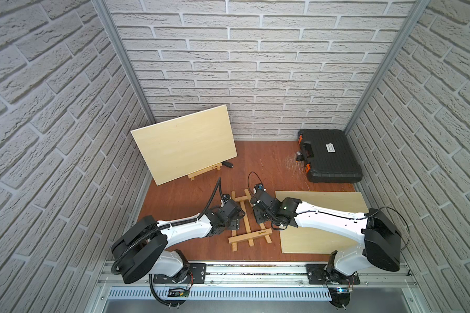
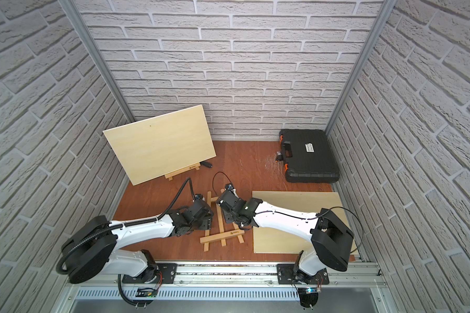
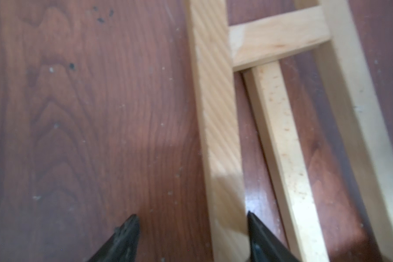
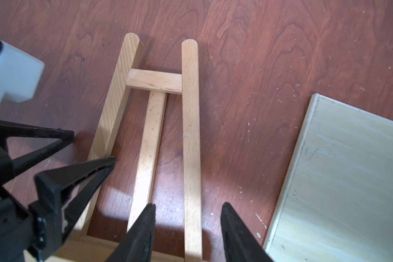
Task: Disassemble the easel
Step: Move the easel to the corner of the board.
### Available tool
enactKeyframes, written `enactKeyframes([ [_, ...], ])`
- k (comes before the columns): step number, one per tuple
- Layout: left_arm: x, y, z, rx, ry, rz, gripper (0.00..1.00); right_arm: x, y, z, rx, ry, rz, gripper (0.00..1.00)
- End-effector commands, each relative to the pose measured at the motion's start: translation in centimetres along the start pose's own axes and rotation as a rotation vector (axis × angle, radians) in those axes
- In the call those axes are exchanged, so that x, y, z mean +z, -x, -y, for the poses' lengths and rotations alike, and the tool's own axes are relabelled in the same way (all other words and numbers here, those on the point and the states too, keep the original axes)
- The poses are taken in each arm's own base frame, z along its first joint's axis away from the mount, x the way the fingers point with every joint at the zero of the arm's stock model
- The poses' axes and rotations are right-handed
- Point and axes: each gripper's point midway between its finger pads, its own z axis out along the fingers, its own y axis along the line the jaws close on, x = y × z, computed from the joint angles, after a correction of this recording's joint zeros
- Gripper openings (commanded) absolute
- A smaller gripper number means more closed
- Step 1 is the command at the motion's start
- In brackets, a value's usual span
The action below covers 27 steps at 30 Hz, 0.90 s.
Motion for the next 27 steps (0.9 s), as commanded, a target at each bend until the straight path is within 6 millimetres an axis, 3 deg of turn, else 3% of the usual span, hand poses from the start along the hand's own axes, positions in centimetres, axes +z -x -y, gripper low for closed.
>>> enactKeyframes([
  [1, -0.5, -0.9, -2.7, -0.020, 0.050, -0.041, 0.72, -0.7, 0.1, 0.6, 0.004, -0.011, 0.019, 0.50],
  [7, -1.3, -0.6, -5.9, -0.078, 0.077, -0.036, 0.70, -0.6, 0.0, 0.6, 0.003, -0.010, 0.020, 0.51],
  [12, -1.9, -0.2, -6.7, -0.090, 0.075, -0.030, 0.70, -0.7, -0.1, 0.7, 0.004, -0.009, 0.021, 0.51],
  [15, -3.0, 1.3, -5.3, -0.080, 0.043, 0.008, 0.71, -1.2, 0.1, 0.8, 0.005, -0.005, 0.033, 0.51],
  [20, -4.9, 4.5, -0.5, -0.045, 0.003, 0.084, 0.74, -1.7, 0.3, 1.3, 0.011, -0.017, 0.043, 0.54],
  [27, -2.5, 5.0, 6.0, -0.147, -0.061, 0.027, 0.76, -2.6, -0.1, 2.7, 0.034, -0.030, 0.047, 0.60],
])
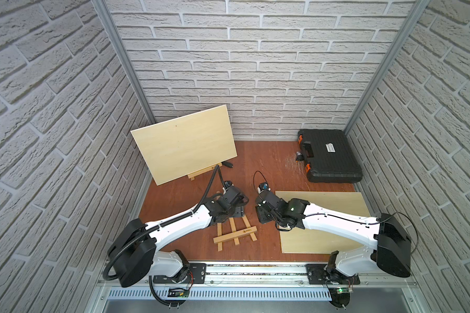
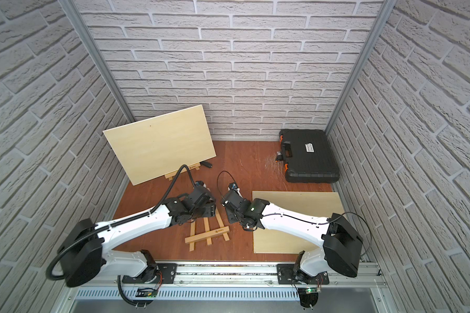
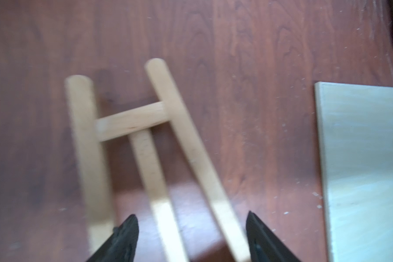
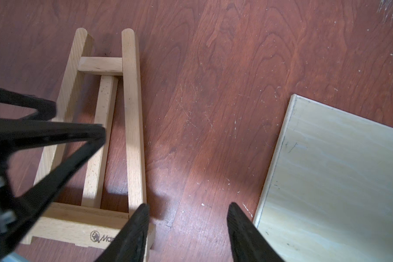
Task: Disassemble the easel
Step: Move the easel to the corner of the board.
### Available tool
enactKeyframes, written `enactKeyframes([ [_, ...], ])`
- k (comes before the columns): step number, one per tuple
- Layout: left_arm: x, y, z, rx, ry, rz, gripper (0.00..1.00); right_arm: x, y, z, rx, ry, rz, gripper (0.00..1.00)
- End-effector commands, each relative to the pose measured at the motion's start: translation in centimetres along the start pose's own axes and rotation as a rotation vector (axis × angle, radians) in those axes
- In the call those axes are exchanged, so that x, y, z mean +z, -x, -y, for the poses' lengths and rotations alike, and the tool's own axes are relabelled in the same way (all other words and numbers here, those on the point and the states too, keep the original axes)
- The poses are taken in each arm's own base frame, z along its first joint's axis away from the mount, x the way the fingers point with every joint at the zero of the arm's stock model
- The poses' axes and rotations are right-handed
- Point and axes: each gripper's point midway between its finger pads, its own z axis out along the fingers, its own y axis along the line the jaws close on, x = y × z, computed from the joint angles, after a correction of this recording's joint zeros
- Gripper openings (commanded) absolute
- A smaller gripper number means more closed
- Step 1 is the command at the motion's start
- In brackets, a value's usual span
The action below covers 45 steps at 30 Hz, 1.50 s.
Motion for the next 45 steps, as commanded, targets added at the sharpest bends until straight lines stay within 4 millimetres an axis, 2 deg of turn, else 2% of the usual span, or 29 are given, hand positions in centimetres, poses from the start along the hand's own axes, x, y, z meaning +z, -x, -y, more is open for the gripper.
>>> enactKeyframes([
  [1, 1.5, -0.8, 1.4, -0.095, 0.007, -0.031, 0.76, -0.9, -0.3, 1.6, 0.020, -0.028, 0.015, 0.61],
  [9, 4.3, -2.0, 2.1, -0.142, 0.080, -0.077, 0.72, -1.9, -1.4, 4.4, 0.067, -0.046, 0.025, 0.61],
  [15, 6.4, -3.5, 2.1, -0.124, 0.103, -0.137, 0.62, -2.1, -1.4, 5.1, 0.077, -0.053, 0.032, 0.61],
  [20, 6.7, -4.7, 1.0, -0.117, 0.124, -0.168, 0.50, -1.9, -1.0, 4.9, 0.070, -0.047, 0.034, 0.61],
  [26, 5.2, -5.8, -2.8, -0.120, 0.186, -0.184, 0.35, -1.5, -0.6, 4.3, 0.061, -0.031, 0.033, 0.61],
  [31, 3.4, -6.6, -7.3, -0.140, 0.243, -0.181, 0.24, -1.2, -0.3, 3.8, 0.061, -0.019, 0.033, 0.61],
  [39, 0.6, -7.8, -14.4, -0.209, 0.338, -0.192, 0.17, -0.8, -0.1, 3.1, 0.062, 0.000, 0.026, 0.61],
  [45, -0.4, -7.7, -17.2, -0.233, 0.335, -0.185, 0.16, -0.2, -0.3, 2.6, 0.070, 0.019, 0.017, 0.60],
])
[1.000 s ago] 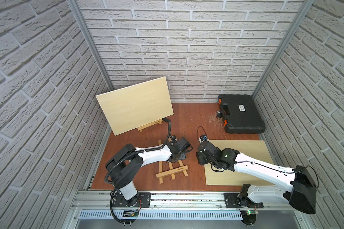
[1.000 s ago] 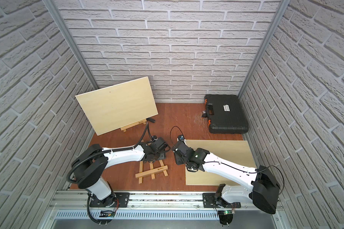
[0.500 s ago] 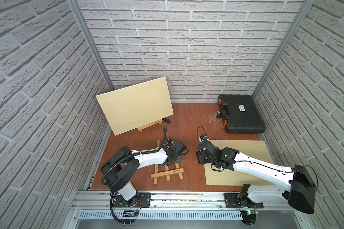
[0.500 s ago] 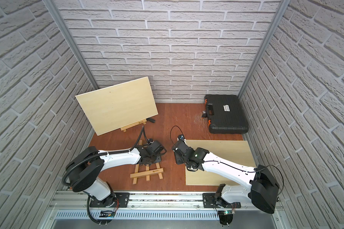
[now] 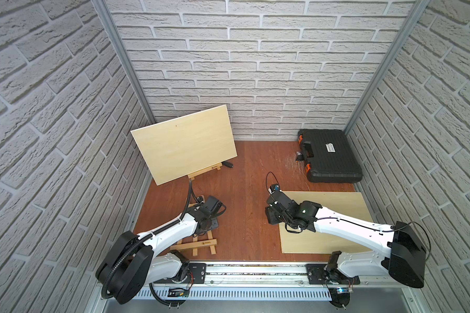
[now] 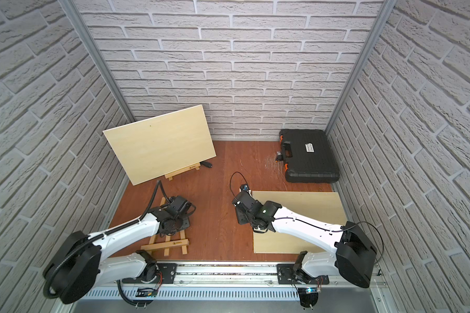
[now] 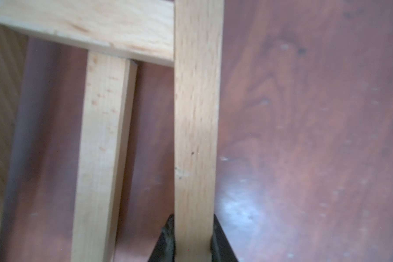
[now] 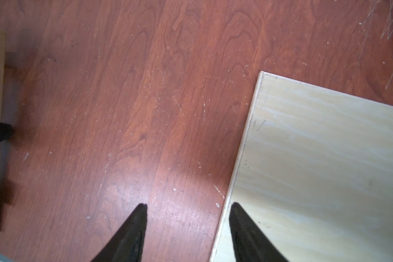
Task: Disassemble the easel
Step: Move the easel to the corner of the board.
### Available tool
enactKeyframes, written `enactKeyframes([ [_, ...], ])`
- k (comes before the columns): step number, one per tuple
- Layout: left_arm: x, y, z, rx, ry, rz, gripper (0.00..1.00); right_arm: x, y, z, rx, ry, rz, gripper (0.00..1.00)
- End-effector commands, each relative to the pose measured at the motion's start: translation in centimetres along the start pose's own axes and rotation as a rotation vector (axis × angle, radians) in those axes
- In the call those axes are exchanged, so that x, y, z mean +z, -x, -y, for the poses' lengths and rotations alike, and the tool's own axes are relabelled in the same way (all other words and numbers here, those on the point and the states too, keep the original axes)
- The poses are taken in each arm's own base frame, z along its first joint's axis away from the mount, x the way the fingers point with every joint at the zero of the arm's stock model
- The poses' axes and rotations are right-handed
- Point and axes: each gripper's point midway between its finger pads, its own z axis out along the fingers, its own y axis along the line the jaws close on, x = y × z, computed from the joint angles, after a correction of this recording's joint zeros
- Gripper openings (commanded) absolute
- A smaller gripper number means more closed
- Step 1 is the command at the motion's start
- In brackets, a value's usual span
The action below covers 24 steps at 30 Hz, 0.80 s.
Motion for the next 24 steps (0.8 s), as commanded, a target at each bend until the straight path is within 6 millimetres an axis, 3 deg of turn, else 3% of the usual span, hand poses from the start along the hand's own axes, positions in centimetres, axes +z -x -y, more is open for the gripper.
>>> enactKeyframes([
  [1, 0.1, -0.8, -1.9, 0.049, 0.031, -0.047, 0.16, 0.1, 1.2, -1.0, 0.021, 0.039, 0.028, 0.60],
  [9, 0.6, 0.4, -1.7, 0.098, 0.017, -0.056, 0.15, 0.5, 1.0, -1.8, 0.031, 0.063, 0.014, 0.60],
  [16, 1.3, -0.1, -2.2, 0.086, 0.019, -0.087, 0.16, 0.7, 1.1, -2.1, 0.035, 0.074, 0.010, 0.60],
  [20, 0.7, 0.3, -1.5, 0.081, -0.021, -0.064, 0.35, 1.0, 1.2, -2.6, 0.036, 0.087, 0.006, 0.60],
  [24, -1.3, 1.5, -0.6, 0.095, -0.027, -0.015, 0.54, 1.3, 1.4, -3.1, 0.036, 0.098, 0.004, 0.60],
])
